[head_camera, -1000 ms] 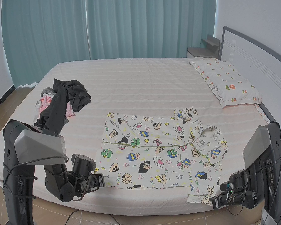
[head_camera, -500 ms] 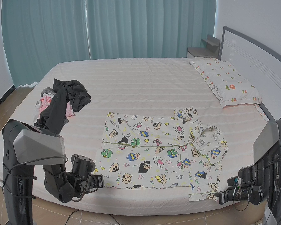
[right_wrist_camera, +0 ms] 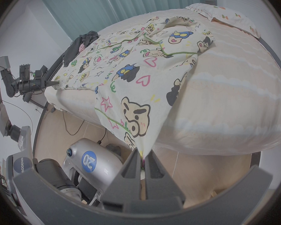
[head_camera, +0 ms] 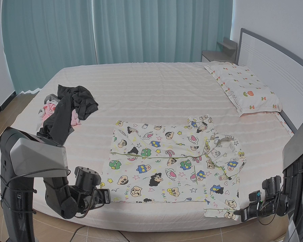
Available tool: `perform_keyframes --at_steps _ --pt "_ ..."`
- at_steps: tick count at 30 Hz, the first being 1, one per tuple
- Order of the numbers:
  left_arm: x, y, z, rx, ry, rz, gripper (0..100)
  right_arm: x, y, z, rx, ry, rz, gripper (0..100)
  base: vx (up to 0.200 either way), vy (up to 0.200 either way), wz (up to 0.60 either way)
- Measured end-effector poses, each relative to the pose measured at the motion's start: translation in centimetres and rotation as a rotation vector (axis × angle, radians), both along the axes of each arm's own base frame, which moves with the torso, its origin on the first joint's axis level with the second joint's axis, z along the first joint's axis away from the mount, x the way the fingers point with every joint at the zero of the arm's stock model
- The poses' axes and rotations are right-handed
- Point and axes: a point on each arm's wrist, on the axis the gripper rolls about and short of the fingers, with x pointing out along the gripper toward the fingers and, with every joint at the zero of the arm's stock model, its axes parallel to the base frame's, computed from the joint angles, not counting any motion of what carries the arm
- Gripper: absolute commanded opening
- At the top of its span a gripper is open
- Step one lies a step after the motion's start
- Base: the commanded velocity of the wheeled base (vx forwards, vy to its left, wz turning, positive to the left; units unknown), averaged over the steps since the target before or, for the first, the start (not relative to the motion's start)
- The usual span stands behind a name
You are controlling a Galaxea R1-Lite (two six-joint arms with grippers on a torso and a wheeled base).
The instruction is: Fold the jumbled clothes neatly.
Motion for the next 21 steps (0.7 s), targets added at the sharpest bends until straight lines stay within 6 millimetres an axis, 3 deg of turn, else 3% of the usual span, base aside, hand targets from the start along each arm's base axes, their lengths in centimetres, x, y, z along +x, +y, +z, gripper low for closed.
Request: perform_keyframes --at_steps 21 --pt "-1.6 0.5 -0.2 0.033 0.05 -0.044 0 -1.7 -0.4 1.7 0.016 0.101 0.047 0 0.0 0.0 0.0"
